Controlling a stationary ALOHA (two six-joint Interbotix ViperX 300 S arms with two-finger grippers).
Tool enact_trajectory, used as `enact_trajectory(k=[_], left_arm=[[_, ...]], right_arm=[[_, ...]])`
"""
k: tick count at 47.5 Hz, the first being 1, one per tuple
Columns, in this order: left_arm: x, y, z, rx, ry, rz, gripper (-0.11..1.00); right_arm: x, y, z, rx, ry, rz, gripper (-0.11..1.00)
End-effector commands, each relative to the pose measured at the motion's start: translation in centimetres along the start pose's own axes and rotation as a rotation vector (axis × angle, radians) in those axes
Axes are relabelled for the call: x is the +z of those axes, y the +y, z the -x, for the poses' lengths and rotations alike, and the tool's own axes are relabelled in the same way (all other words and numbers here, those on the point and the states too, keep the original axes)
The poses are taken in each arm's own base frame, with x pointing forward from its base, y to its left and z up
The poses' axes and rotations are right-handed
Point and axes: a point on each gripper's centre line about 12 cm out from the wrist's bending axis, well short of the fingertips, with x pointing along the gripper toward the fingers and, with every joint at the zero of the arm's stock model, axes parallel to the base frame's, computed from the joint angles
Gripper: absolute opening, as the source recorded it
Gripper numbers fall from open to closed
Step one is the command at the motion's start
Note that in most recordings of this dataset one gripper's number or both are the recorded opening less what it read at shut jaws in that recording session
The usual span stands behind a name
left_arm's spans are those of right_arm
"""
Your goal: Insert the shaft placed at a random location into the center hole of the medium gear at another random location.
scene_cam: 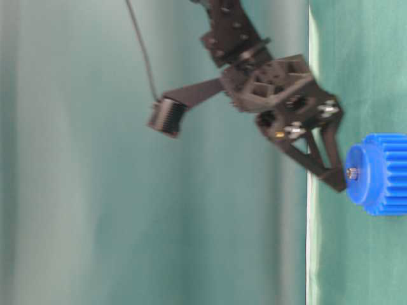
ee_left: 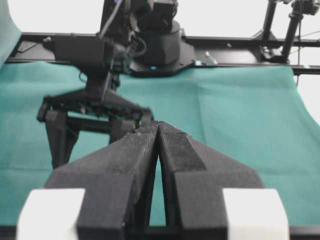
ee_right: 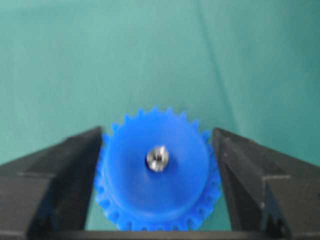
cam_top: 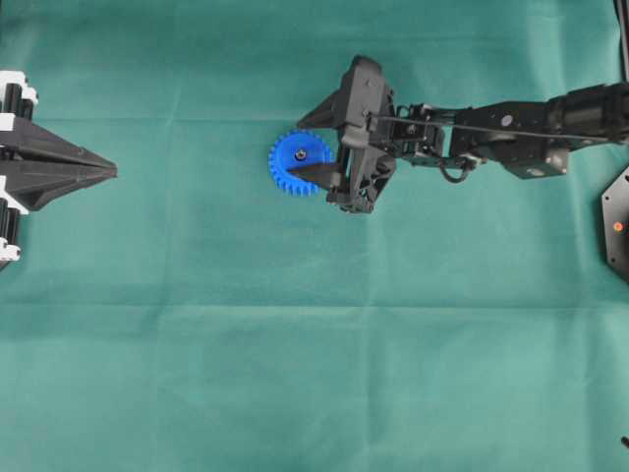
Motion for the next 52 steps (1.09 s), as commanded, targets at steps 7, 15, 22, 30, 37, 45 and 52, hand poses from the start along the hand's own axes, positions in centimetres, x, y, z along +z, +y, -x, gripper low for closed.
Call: enact_trajectory(k=[7,15,22,30,37,45,52], left_arm=[[0.8,-0.1,-0.2,-0.002,-0.021,-0.002,0.0],[0.7,-0.1,-0.2,-0.002,-0.02,-0.002,0.0],[0.7,0.0,-0.2,-0.002,-0.018,-0.002,0.0],[0.7,0.0,-0.2,-0.001,-0.018,0.0,0.0],[0.7,0.0,-0.2,-0.002,-0.014,-0.002,0.0],[0.6,0.0,-0.2,-0.002,-0.011,0.0,0.0],[0.7,0.0,-0.1,-0.002,-0.012,0.0,0.0]], right_arm=[[3.9,0.2,3.0,0.006,-0.097,0.002,0.81],[5.3,0.2,5.2,0.008,-0.115,0.006,0.81],[5.5,0.2,6.6,0.009,-0.129,0.005,0.81],[4.8,0.2,7.9,0.009,-0.127,0.002,0.81],[4.1,0.1,9.7,0.009,-0.133,0.002,0.81],[3.0,0.1,12.2,0.009,-0.144,0.002,0.81],[2.2,0.0,14.5,0.01,-0.166,-0.001,0.81]])
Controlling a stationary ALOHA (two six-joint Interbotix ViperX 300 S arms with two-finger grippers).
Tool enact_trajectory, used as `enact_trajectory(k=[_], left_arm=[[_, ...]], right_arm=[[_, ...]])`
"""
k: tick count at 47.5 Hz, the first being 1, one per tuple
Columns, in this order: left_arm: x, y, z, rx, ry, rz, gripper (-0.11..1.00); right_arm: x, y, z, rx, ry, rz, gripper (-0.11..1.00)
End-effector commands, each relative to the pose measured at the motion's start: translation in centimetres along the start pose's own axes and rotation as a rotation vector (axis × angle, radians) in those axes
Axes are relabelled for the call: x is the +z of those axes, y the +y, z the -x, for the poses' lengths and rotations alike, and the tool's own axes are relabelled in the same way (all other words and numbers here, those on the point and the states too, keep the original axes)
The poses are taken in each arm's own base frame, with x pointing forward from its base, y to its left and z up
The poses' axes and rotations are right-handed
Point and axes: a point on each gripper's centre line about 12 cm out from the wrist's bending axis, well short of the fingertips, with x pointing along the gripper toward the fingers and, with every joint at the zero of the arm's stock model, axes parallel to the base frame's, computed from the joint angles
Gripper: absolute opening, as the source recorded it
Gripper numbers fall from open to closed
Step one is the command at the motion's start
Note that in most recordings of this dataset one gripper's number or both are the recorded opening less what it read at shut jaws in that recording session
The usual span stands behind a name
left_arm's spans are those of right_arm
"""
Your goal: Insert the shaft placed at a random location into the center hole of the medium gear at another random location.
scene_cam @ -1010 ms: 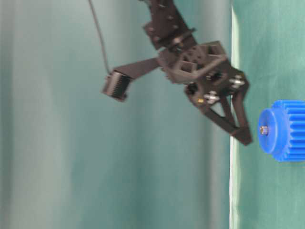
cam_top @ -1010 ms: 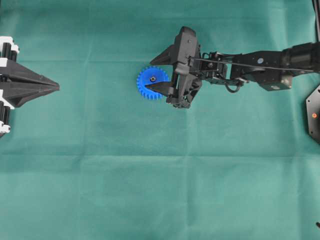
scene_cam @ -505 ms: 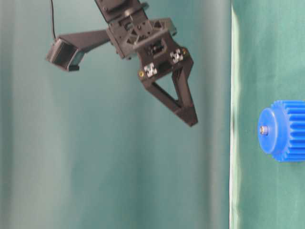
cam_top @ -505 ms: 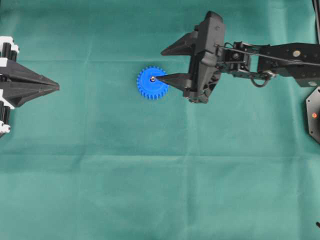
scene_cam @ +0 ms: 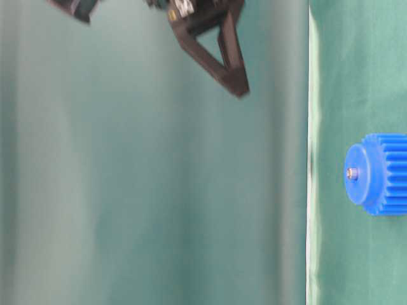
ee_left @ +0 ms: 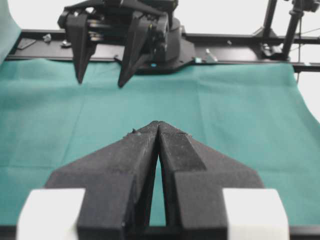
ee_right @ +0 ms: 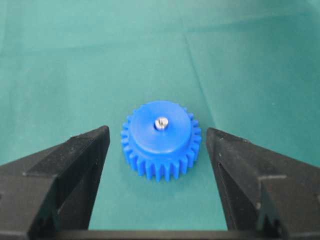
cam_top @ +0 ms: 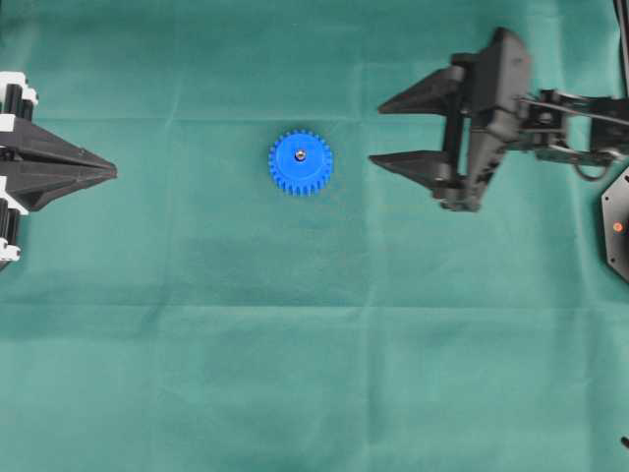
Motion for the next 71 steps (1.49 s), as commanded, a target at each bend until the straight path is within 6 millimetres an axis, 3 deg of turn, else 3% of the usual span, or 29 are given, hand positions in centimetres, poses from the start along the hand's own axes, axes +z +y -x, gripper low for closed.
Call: enact_trajectory(k=[1,12,24,71], left_arm=[[0.7,0.0,-0.2,-0.002,-0.018,0.0,0.0],[0.8,-0.1,-0.1,-0.002,-0.02,-0.002,0.0],[0.7,0.0,-0.2,-0.002,-0.018,-0.002,0.0],[0.4,0.0,-0.2,-0.002,0.003,-0.003,0.0]], right_arm=[[0.6,0.0,1.5,0.002,-0.038,-0.004,0.81],[-0.1,0.0,5.2,0.005,-0.04,-0.008,0.81],[-0.3,0.0,7.3,0.008,-0.035,-0.008,0.81],[-0.5,0.0,7.3,0.007,-0.029,-0.008,0.81]])
